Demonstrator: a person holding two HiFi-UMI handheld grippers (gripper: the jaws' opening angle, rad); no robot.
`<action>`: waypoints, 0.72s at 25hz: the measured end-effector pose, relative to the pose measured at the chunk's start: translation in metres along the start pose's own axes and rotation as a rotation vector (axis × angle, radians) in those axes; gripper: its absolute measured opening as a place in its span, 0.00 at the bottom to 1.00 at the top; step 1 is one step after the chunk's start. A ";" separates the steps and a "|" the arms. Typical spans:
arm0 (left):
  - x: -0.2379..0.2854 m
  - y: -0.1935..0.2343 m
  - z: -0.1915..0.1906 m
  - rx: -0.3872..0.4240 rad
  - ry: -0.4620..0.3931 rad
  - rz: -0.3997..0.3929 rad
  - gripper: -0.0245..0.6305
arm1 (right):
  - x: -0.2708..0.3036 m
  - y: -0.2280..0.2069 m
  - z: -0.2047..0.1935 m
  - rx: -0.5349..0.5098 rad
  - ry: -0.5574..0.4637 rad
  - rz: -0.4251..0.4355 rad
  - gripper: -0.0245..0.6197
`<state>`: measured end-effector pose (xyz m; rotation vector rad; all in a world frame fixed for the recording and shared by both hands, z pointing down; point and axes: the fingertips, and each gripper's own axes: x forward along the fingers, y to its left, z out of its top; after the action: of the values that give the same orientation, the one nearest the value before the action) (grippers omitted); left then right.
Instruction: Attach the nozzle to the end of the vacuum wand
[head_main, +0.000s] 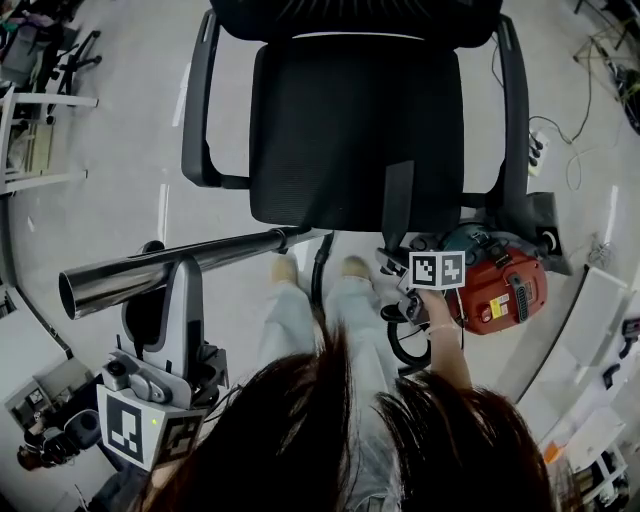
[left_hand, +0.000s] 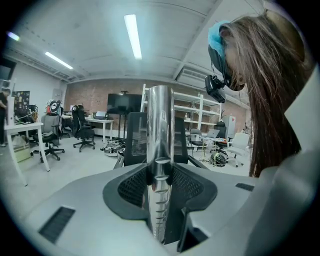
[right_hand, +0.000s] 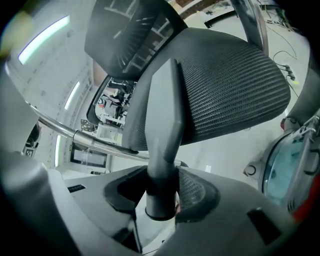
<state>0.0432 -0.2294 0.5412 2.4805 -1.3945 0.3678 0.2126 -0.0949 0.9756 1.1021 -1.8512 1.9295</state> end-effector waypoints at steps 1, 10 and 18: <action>0.000 0.000 0.000 0.002 0.000 0.000 0.27 | -0.002 0.000 0.001 0.010 -0.007 -0.001 0.33; 0.001 -0.004 0.002 0.000 0.003 -0.017 0.27 | -0.025 0.008 -0.003 0.065 -0.075 -0.011 0.33; 0.002 -0.007 0.004 0.004 0.033 -0.084 0.27 | -0.040 0.028 -0.013 0.122 -0.132 -0.031 0.33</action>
<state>0.0508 -0.2294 0.5372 2.5145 -1.2737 0.3924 0.2169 -0.0747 0.9295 1.3164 -1.7895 2.0208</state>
